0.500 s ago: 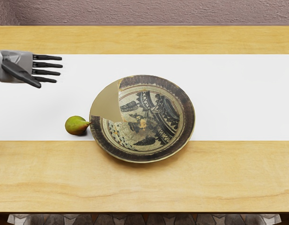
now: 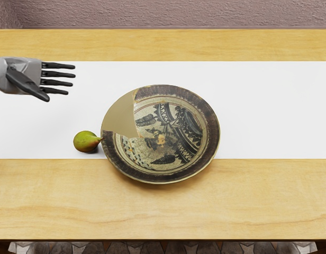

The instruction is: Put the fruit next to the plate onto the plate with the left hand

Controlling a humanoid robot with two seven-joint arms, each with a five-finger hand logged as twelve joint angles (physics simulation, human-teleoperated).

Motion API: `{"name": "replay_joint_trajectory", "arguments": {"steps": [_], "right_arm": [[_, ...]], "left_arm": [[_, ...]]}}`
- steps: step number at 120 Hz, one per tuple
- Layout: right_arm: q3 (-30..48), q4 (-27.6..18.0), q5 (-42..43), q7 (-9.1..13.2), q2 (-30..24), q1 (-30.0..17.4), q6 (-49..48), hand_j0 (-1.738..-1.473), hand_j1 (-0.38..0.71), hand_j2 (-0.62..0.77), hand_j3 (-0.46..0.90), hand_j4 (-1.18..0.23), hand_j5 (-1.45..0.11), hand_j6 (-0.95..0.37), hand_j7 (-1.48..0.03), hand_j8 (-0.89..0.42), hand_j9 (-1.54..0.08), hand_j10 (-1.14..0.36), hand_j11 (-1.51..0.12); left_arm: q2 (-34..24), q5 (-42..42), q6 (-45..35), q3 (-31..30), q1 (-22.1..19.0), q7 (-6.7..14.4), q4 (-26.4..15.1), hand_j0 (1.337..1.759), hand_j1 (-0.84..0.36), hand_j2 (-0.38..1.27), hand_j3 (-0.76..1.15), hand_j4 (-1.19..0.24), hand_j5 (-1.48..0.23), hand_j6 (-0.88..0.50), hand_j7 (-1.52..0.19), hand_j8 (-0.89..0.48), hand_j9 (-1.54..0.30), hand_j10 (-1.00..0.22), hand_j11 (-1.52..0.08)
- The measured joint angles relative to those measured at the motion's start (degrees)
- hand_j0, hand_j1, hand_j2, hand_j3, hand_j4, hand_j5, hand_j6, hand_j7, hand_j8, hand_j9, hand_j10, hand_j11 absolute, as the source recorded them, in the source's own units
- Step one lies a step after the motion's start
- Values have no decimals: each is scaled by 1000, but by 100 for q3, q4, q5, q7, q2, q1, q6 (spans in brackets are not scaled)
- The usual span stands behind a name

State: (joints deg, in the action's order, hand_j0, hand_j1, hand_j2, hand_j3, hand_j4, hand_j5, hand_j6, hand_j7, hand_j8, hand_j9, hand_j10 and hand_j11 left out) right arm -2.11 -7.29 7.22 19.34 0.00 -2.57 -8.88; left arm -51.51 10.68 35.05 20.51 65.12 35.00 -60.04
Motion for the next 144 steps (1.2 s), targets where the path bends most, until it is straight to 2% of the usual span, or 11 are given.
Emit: {"name": "replay_joint_trajectory", "arguments": {"steps": [8, 19, 42, 49, 57, 70, 80, 91, 119, 144], "right_arm": [[-2, 0, 0, 0, 0, -7, 1, -1658, -349, 0, 0, 0, 0, 0, 0, 0, 0, 0, 0], [-1, 0, -1, 0, 0, -12, 6, -1658, -349, 0, 0, 0, 0, 0, 0, 0, 0, 0, 0], [-11, 2, 0, 0, 0, -73, 5, -1658, -349, 0, 0, 0, 0, 0, 0, 0, 0, 0, 0], [-6, 4, -1, 0, 0, -90, 6, -1658, -349, 0, 0, 0, 0, -1, 0, -1, 0, 0, 0], [-3, 6, -1, 0, 0, -100, 8, -1658, -349, 0, 0, 0, 0, 0, 0, 0, 0, 0, 0], [-1, 7, -1, 0, 0, -108, 8, -1658, -349, 0, 0, 0, 0, 0, 0, 0, 0, 0, 0], [0, 7, 0, 0, 0, -110, 9, -1658, -349, 0, 0, 0, 0, 0, 0, 0, 0, 0, 0], [0, 8, -1, 0, 0, -111, 9, -1658, -349, 0, 0, 0, 0, 0, 0, 0, 0, 0, 0], [1, 8, -1, 0, 0, -112, 9, -1658, -349, 0, 0, 0, 0, 0, 0, 0, 0, 0, 0], [1, 8, -1, 0, 0, -112, 9, -1658, -349, 0, 0, 0, 0, 0, 0, 0, 0, 0, 0]], "left_arm": [[0, -81, 0, 3, 38, 0, -8, 1658, 336, 1, 0, -9, -13, -9, -13, -9, -13, -9, -13], [9, -707, 0, 187, 52, 0, -116, 1658, 334, 1, 0, -12, -16, -11, -16, -11, -16, -12, -16], [-237, -2318, -1, 450, 21, 0, -1253, 1658, 309, 6, 0, -33, -43, -33, -43, -33, -43, -33, -43], [-491, -2747, -1, 486, 18, 0, -1564, 1658, 308, 6, 0, -35, -44, -36, -44, -35, -44, -35, -44], [-767, -3008, -1, 521, 26, 0, -1784, 1658, 317, 5, 0, -29, -36, -30, -35, -29, -35, -29, -35], [-805, -3175, -1, 541, -119, 0, -2080, 1658, 325, 4, 0, -23, -27, -24, -26, -23, -26, -23, -26], [-643, -3330, -25, 522, -249, 0, -2342, 1658, 327, 4, 0, -22, -24, -23, -24, -22, -24, -21, -24], [-466, -3860, -251, 507, -428, 0, -2595, 1658, 327, 4, 0, -23, -26, -24, -25, -24, -25, -23, -25], [-262, -4762, -1061, 472, -648, 0, -2839, 1658, 305, 8, 0, -43, -50, -44, -50, -43, -49, -42, -49], [-120, -4961, -1427, 536, -761, -2, -2854, 1658, 297, 10, 0, -49, -58, -51, -58, -50, -58, -49, -57]]}}
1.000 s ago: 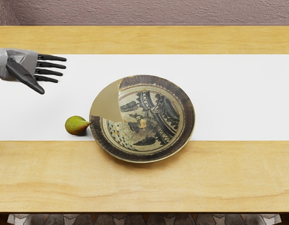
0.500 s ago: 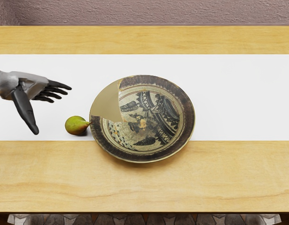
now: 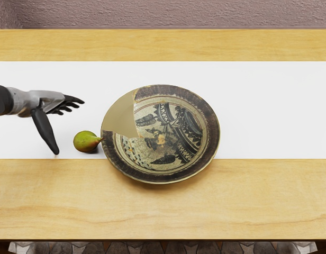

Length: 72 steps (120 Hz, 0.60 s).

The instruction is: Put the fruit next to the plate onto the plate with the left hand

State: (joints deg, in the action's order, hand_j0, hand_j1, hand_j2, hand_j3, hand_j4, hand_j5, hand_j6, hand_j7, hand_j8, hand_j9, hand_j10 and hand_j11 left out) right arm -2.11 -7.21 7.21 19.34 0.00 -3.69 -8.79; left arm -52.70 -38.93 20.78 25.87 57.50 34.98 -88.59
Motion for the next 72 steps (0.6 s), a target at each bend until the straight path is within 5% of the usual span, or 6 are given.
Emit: {"name": "replay_joint_trajectory", "arguments": {"steps": [9, 28, 60, 72], "right_arm": [[0, 0, 0, 0, 0, 0, 0, -1658, -349, 0, 0, 0, 0, 0, 0, 0, 0, 0, 0], [0, -1, 0, 0, 0, 0, 0, -1658, -349, 0, 0, 0, 0, 0, 0, 0, 0, 0, 0], [0, 0, 0, 0, 0, 0, 0, -1658, -349, 0, 0, 0, 0, 0, 0, 0, 0, 0, 0], [0, 0, 0, 0, 0, 0, 0, -1658, -349, 0, 0, 0, 0, 0, 0, 0, 0, 0, 0]], "left_arm": [[79, -174, -177, -18, -141, -97, -8, 1658, 296, 10, 0, -50, -59, -51, -59, -50, -59, -49, -59], [295, -1060, -822, -40, -641, -832, -83, 1658, 295, 11, 0, -52, -61, -53, -61, -53, -61, -51, -60], [262, -1571, -1047, -56, -869, -1698, -99, 1658, 291, 12, 0, -55, -65, -56, -65, -56, -65, -54, -65], [217, -1612, -1063, -50, -1122, -2530, -69, 1658, 291, 13, 0, -55, -66, -57, -66, -56, -65, -55, -65]]}}
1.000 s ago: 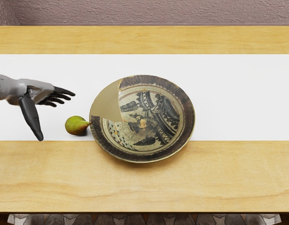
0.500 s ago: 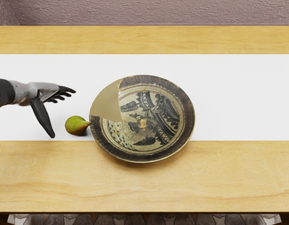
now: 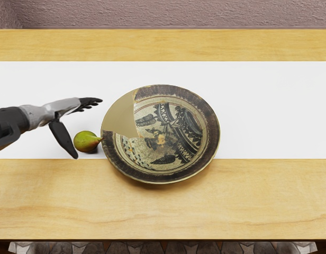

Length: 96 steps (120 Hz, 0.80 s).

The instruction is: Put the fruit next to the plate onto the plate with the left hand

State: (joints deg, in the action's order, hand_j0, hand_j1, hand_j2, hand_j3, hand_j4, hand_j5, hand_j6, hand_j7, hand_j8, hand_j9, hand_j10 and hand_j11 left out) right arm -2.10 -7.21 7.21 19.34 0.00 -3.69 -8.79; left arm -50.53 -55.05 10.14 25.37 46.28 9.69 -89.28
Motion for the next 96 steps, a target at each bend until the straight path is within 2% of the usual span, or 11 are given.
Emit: {"name": "replay_joint_trajectory", "arguments": {"steps": [5, 12, 29, 56, 96], "right_arm": [[0, 0, 0, 0, 0, 0, 0, -1658, -349, 0, 0, 0, 0, 0, 0, 0, 0, 0, 0], [0, 0, 0, 0, 0, 0, 0, -1658, -349, 0, 0, 0, 0, 0, 0, 0, 0, 0, 0], [0, 0, 0, 0, 0, 0, 0, -1658, -349, 0, 0, 0, 0, 0, 0, 0, 0, 0, 0], [0, 0, 0, 0, 0, 0, 0, -1658, -349, 0, 0, 0, 0, 0, 0, 0, 0, 0, 0], [0, 0, 1, 0, 0, 0, 0, -1658, -349, 0, 0, 0, 0, 0, 0, 0, 0, 0, 0]], "left_arm": [[0, -8, -4, 1, -13, -261, 19, 1658, 291, 13, 0, -55, -66, -57, -66, -56, -65, -55, -65], [-9, -15, -7, 4, -97, -501, 50, 1658, 291, 13, 0, -55, -66, -56, -65, -56, -65, -54, -65], [-140, -22, -11, 12, -187, -810, 155, 1658, 292, 13, 0, -54, -65, -55, -65, -55, -64, -53, -64], [-115, -30, -110, 6, -480, -1005, 390, 1658, 294, 13, 0, -53, -63, -55, -63, -54, -63, -53, -63], [57, -36, -356, -118, -498, -1044, 620, 1658, 242, 22, 0, -97, -120, -98, -120, -98, -120, -96, -119]]}}
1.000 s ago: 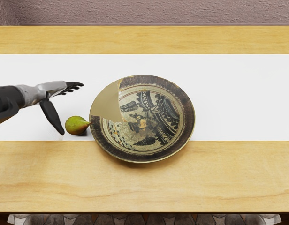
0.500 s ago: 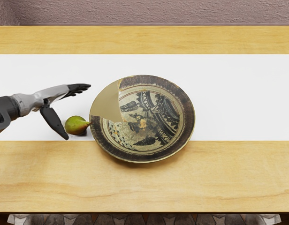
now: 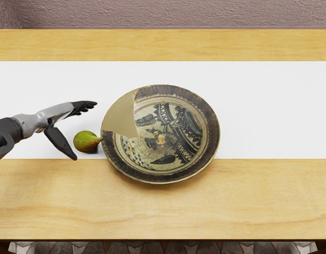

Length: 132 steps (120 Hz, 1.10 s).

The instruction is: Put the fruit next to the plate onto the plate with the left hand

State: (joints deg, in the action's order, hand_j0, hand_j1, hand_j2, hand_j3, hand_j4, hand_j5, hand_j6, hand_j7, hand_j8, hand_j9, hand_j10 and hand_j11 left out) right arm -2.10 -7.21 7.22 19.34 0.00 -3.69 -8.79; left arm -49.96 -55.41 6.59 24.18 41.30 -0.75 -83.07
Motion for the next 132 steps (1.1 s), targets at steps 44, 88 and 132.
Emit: {"name": "replay_joint_trajectory", "arguments": {"steps": [44, 88, 132], "right_arm": [[0, 0, 0, 0, 0, 0, 0, -1658, -349, 0, 0, 0, 0, 0, 0, 0, 0, 0, 0], [0, 0, -1, 0, 0, 0, 0, -1658, -349, 0, 0, 0, 0, 0, 0, 0, 0, 0, 0], [0, -1, -1, 0, 0, 0, 0, -1658, -349, 0, 0, 0, 0, 0, 0, 0, 0, 0, 0]], "left_arm": [[165, -123, -581, -418, 32, 12, 78, 1658, 162, 36, 0, -163, -207, -165, -207, -164, -206, -163, -206], [259, -190, -1204, -716, 16, 10, 117, 1658, 148, 38, 0, -175, -222, -176, -222, -176, -222, -175, -221], [259, -238, -1243, -757, 52, 22, 100, 1658, 67, 52, 0, -243, -310, -244, -310, -244, -310, -242, -309]]}}
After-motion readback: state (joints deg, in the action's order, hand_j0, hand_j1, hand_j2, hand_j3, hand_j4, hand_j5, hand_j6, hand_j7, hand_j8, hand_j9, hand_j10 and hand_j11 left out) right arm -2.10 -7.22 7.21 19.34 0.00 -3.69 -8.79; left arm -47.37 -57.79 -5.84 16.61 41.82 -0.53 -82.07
